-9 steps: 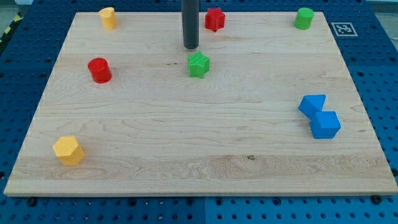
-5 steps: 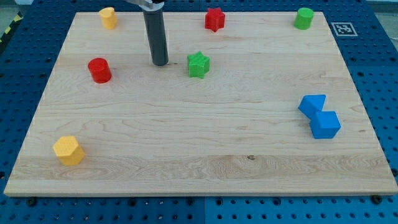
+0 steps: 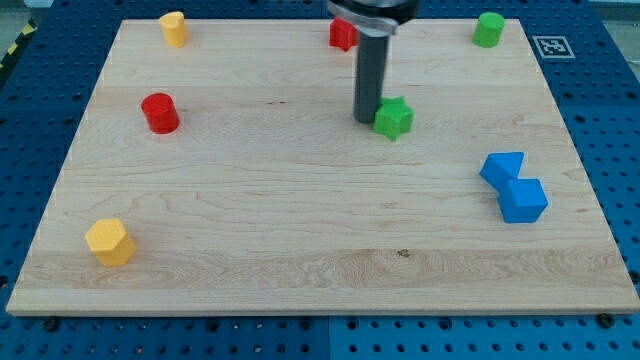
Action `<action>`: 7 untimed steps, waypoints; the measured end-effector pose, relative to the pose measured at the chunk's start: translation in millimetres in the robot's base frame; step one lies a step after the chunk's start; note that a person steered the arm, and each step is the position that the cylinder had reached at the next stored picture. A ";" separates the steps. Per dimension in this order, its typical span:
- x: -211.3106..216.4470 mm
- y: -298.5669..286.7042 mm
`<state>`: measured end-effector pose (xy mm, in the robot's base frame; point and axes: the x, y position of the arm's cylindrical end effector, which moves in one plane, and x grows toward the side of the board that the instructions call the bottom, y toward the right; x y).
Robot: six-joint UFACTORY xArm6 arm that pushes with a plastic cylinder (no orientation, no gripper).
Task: Push the green star towards the center right of the board
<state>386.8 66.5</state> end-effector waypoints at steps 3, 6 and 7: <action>35.8 21.9; 21.9 62.6; 12.6 63.0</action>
